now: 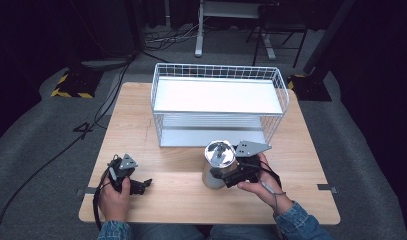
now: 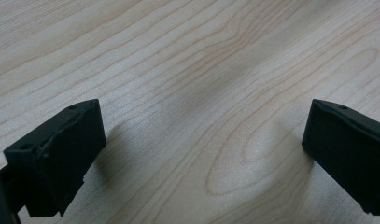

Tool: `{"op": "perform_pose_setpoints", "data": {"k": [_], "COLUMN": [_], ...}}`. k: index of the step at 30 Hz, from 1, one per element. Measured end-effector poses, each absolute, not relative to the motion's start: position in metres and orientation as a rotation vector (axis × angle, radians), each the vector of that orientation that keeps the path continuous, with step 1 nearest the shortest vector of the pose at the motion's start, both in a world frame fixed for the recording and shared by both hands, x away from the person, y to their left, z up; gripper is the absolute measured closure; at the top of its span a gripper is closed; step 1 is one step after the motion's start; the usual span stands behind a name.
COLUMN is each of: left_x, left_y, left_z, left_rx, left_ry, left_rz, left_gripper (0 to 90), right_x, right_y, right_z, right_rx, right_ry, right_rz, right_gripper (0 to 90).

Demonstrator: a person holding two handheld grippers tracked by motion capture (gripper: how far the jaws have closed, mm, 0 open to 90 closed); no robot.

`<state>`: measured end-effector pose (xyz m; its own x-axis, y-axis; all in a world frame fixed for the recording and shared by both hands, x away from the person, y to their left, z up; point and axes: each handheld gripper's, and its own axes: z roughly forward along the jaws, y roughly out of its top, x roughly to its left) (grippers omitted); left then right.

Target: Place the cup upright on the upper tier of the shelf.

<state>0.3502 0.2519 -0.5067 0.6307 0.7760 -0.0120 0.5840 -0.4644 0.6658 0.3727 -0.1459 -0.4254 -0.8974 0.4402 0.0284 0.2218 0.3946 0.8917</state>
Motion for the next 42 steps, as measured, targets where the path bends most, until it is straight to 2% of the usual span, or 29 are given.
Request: {"op": "perform_pose_setpoints", "data": {"k": [29,42], "left_x": [0.350,0.350], "left_y": [0.252,0.252], "left_z": [-0.507,-0.507], "left_rx": [2.211,2.211], "left_ry": [1.058,1.058], "left_rz": [0.389,0.388], "left_gripper": [0.0,0.0], "right_x": [0.378,0.377], "right_y": [-0.143,-0.145], "right_z": [-0.425,-0.407], "right_rx": [0.544,0.524], "right_ry": [2.465,2.466], "right_rz": [1.505,1.467], "right_gripper": [3.4,3.6]}}
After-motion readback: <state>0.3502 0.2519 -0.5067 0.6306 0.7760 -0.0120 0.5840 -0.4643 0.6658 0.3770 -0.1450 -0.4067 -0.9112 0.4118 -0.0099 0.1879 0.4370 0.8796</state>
